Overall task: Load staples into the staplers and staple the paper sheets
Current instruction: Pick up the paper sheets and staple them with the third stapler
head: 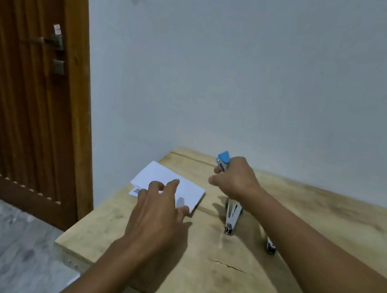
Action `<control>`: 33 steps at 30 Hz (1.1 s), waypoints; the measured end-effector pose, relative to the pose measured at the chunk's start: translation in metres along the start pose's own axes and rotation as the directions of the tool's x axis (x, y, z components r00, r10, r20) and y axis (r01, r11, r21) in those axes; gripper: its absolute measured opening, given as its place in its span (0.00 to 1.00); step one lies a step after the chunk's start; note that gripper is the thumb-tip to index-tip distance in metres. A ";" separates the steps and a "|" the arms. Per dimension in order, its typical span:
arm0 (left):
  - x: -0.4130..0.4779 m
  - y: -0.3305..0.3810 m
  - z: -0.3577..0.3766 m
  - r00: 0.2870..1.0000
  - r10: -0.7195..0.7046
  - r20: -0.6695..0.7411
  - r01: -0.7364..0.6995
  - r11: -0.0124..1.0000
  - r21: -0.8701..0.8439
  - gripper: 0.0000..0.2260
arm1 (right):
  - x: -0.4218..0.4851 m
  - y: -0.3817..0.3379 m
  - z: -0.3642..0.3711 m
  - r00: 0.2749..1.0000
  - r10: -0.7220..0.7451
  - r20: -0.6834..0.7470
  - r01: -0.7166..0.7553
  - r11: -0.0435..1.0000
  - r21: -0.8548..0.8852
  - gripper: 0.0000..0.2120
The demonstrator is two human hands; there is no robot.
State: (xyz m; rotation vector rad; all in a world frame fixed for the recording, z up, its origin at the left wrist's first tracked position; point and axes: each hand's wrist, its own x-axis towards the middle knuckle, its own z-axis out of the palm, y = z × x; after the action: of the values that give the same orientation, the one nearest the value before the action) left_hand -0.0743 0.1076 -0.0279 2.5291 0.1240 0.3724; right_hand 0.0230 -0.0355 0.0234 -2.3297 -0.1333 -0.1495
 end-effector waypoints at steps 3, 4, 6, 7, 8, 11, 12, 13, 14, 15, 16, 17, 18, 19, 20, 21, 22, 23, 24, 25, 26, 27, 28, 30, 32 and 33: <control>0.013 -0.022 0.003 0.994 0.046 0.096 -0.063 0.983 0.174 0.13 | 0.023 -0.004 0.030 0.996 -0.067 0.061 0.082 0.955 -0.285 0.05; 0.018 -0.027 0.003 0.991 0.084 0.103 -0.103 0.977 0.189 0.11 | 0.029 -0.006 0.037 0.991 -0.057 0.124 0.095 0.941 -0.325 0.06; 0.030 -0.039 0.002 0.984 0.150 0.100 -0.164 0.973 0.160 0.10 | 0.037 -0.010 0.048 0.975 -0.032 0.220 0.113 0.923 -0.368 0.10; 0.036 -0.042 0.000 0.980 0.171 0.099 -0.181 0.977 0.113 0.10 | 0.040 -0.012 0.050 0.973 -0.028 0.231 0.116 0.920 -0.375 0.12; 0.040 -0.046 -0.002 0.983 0.156 0.095 -0.161 0.986 0.051 0.09 | 0.041 -0.013 0.050 0.973 -0.019 0.230 0.102 0.928 -0.357 0.14; 0.049 -0.048 -0.001 0.999 -0.033 0.006 0.034 0.966 -0.255 0.07 | 0.043 -0.014 0.042 0.957 0.102 0.273 -0.106 0.994 0.000 0.14; 0.050 -0.048 -0.001 0.989 -0.128 -0.079 0.090 0.927 -0.365 0.06 | 0.042 -0.013 0.037 0.944 0.139 0.299 -0.193 0.968 0.162 0.14; 0.052 -0.046 -0.001 0.966 -0.222 -0.128 0.148 0.891 -0.430 0.11 | 0.040 -0.010 0.032 0.931 0.171 0.323 -0.268 0.920 0.286 0.13; 0.053 -0.043 -0.004 0.948 -0.293 -0.124 0.199 0.851 -0.485 0.18 | 0.037 -0.008 0.027 0.915 0.189 0.357 -0.324 0.871 0.369 0.12; 0.055 -0.041 -0.007 0.937 -0.344 -0.057 0.253 0.783 -0.568 0.25 | 0.032 -0.006 0.022 0.895 0.187 0.405 -0.365 0.829 0.424 0.11; 0.056 -0.037 -0.011 0.930 -0.364 0.047 0.303 0.689 -0.659 0.28 | 0.027 -0.004 0.016 0.879 0.172 0.445 -0.388 0.799 0.458 0.11; 0.057 -0.031 -0.016 0.923 -0.353 0.155 0.346 0.581 -0.737 0.26 | 0.022 -0.002 0.011 0.869 0.148 0.472 -0.393 0.787 0.476 0.11; 0.056 -0.026 -0.019 0.922 -0.320 0.219 0.360 0.498 -0.789 0.21 | 0.016 0.000 0.006 0.865 0.126 0.486 -0.386 0.787 0.482 0.11; 0.054 -0.021 -0.021 0.929 -0.290 0.231 0.348 0.467 -0.813 0.17 | 0.011 0.002 0.000 0.864 0.108 0.492 -0.378 0.785 0.492 0.12; 0.051 -0.012 -0.025 0.938 -0.265 0.221 0.326 0.469 -0.821 0.14 | 0.005 0.003 -0.008 0.869 0.092 0.486 -0.369 0.777 0.511 0.12; 0.048 -0.005 -0.027 0.948 -0.234 0.217 0.306 0.473 -0.827 0.12 | 0.000 0.005 -0.014 0.876 0.082 0.475 -0.365 0.757 0.543 0.12; 0.045 0.003 -0.031 0.956 -0.191 0.224 0.290 0.475 -0.831 0.11 | -0.003 0.007 -0.021 0.886 0.077 0.457 -0.360 0.736 0.574 0.12; 0.044 0.007 -0.033 0.961 -0.141 0.236 0.275 0.464 -0.842 0.11 | -0.005 0.010 -0.024 0.893 0.073 0.444 -0.358 0.713 0.603 0.12; 0.040 0.018 -0.037 0.966 -0.084 0.246 0.257 0.455 -0.853 0.12 | -0.011 0.012 -0.035 0.902 0.067 0.427 -0.351 0.689 0.633 0.12; 0.037 0.021 -0.039 0.966 -0.058 0.251 0.251 0.437 -0.864 0.13 | -0.014 0.014 -0.039 0.902 0.058 0.428 -0.355 0.666 0.657 0.12; 0.034 0.029 -0.042 0.967 -0.033 0.253 0.243 0.422 -0.874 0.13 | -0.021 0.015 -0.048 0.904 0.052 0.425 -0.355 0.645 0.677 0.12; 0.031 0.035 -0.042 0.968 -0.008 0.251 0.234 0.398 -0.887 0.14 | -0.027 0.016 -0.054 0.903 0.043 0.428 -0.358 0.628 0.691 0.11; 0.027 0.041 -0.044 0.966 0.017 0.257 0.233 0.369 -0.900 0.13 | -0.034 0.015 -0.060 0.903 0.039 0.428 -0.361 0.611 0.704 0.09; 0.019 0.055 -0.045 0.959 0.069 0.277 0.241 0.319 -0.917 0.11 | -0.048 0.013 -0.072 0.914 0.036 0.404 -0.356 0.547 0.758 0.05; 0.012 0.067 -0.045 0.956 0.087 0.282 0.254 0.244 -0.936 0.14 | -0.057 0.010 -0.079 0.936 0.013 0.351 -0.316 0.468 0.825 0.07; 0.010 0.072 -0.046 0.953 0.085 0.289 0.269 0.194 -0.943 0.17 | -0.061 0.009 -0.082 0.949 -0.002 0.314 -0.279 0.450 0.848 0.09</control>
State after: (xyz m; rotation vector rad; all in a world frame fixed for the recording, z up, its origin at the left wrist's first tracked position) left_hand -0.0776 0.0734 0.0508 1.1758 -0.0755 -0.0313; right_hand -0.0411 -0.1039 0.0641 -1.2447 -0.1114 0.2885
